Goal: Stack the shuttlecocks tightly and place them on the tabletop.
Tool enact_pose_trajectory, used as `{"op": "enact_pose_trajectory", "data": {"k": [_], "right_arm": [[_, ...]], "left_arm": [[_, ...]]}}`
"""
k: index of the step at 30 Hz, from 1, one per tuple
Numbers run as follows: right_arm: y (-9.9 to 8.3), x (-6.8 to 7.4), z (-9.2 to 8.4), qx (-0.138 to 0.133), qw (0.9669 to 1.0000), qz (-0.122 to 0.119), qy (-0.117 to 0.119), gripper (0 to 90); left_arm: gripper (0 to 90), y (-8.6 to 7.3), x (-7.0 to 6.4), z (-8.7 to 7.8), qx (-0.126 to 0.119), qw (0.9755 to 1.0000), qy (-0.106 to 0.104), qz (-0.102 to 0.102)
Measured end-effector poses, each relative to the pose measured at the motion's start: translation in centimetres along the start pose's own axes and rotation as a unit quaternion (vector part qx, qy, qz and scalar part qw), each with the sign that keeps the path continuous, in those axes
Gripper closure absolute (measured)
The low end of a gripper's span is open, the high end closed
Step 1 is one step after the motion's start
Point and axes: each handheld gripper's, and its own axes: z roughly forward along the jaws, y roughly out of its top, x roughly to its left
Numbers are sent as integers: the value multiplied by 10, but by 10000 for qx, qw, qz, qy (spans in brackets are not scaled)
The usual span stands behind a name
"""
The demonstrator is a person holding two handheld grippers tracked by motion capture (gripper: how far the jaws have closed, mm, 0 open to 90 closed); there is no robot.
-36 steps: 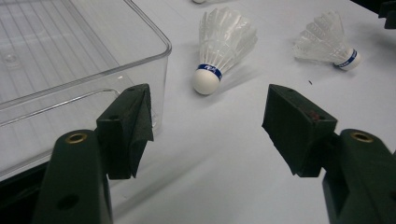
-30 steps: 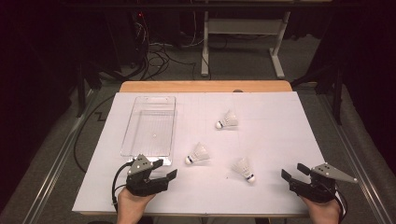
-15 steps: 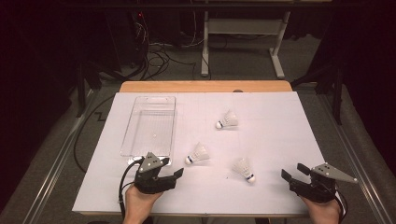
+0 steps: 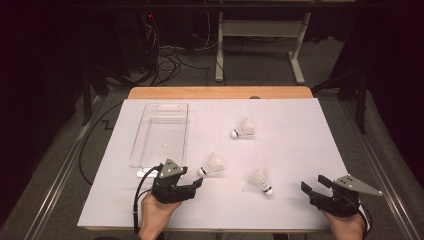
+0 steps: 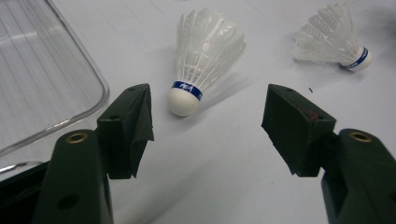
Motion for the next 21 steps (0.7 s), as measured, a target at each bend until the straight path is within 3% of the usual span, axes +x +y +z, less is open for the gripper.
{"op": "enact_pose_trajectory", "data": {"k": [2, 21], "right_arm": [[0, 0, 0, 5, 10000, 9, 4, 305], [0, 0, 0, -5, 10000, -30, 26, 306]], "left_arm": [[338, 4, -2, 3, 114, 9999, 6, 40], [333, 25, -7, 22, 348, 9994, 10, -33]]}}
